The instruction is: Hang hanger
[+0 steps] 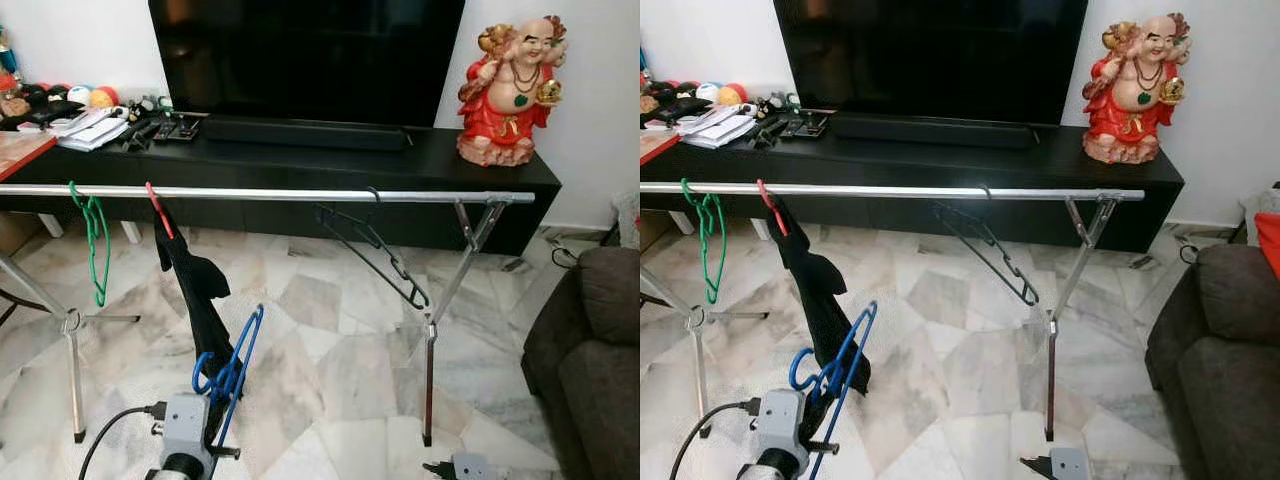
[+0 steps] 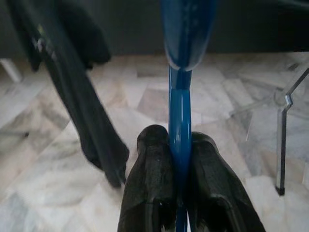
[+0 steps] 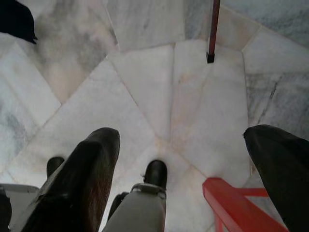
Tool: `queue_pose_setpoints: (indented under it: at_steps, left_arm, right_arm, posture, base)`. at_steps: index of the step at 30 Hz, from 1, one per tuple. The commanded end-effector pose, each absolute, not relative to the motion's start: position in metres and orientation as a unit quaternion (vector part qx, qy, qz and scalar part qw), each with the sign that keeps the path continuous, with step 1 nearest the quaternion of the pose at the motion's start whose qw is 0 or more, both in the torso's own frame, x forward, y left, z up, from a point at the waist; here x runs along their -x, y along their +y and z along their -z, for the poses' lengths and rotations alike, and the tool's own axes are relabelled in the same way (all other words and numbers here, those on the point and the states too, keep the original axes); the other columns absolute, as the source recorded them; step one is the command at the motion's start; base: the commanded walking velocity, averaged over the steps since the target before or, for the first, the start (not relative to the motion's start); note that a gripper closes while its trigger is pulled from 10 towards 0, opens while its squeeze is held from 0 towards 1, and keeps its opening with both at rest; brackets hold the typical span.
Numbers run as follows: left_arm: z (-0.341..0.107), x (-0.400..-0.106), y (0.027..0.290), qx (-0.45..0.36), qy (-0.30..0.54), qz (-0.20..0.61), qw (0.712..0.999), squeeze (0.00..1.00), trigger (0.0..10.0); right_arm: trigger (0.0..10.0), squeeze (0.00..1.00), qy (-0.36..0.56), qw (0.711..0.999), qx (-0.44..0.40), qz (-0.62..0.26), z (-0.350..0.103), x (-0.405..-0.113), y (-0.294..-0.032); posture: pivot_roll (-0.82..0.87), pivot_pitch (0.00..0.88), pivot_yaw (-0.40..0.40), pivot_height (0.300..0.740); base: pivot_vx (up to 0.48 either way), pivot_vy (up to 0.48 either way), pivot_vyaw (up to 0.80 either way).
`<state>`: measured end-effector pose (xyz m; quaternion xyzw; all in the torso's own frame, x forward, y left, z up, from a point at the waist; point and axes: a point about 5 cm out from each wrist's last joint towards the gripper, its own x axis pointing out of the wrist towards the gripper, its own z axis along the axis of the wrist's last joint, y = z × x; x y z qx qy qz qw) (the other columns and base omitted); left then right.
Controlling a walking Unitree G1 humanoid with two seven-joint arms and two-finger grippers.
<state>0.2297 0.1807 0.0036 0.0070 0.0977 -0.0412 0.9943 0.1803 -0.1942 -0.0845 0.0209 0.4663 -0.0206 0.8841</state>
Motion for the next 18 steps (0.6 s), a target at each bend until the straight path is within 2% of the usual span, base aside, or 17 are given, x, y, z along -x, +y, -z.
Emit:
queue_pose_setpoints:
  at_steps: [1, 18]
  left_arm:
    - [-0.0117, -0.2375, 0.1828, -0.008, 0.087, 0.043, 0.995, 0.0, 10.0]
    - [-0.0175, -0.2344, 0.1811, -0.004, 0.096, 0.044, 0.994, 0.0, 10.0]
  right_arm:
    - [10.0, 0.0, 0.466, 0.885, -0.016, 0.017, 0.0845, -0.1801, -0.1943]
    - [10.0, 0.0, 0.466, 0.885, -0.007, 0.012, 0.0853, -0.1781, -0.1941]
  posture:
    - [-0.02, 0.001, 0.002, 0.74]
    - [-0.02, 0.0, 0.005, 0.74]
  base:
    - [0.401, 0.0, 0.0]
    - [0.406, 0.0, 0.0]
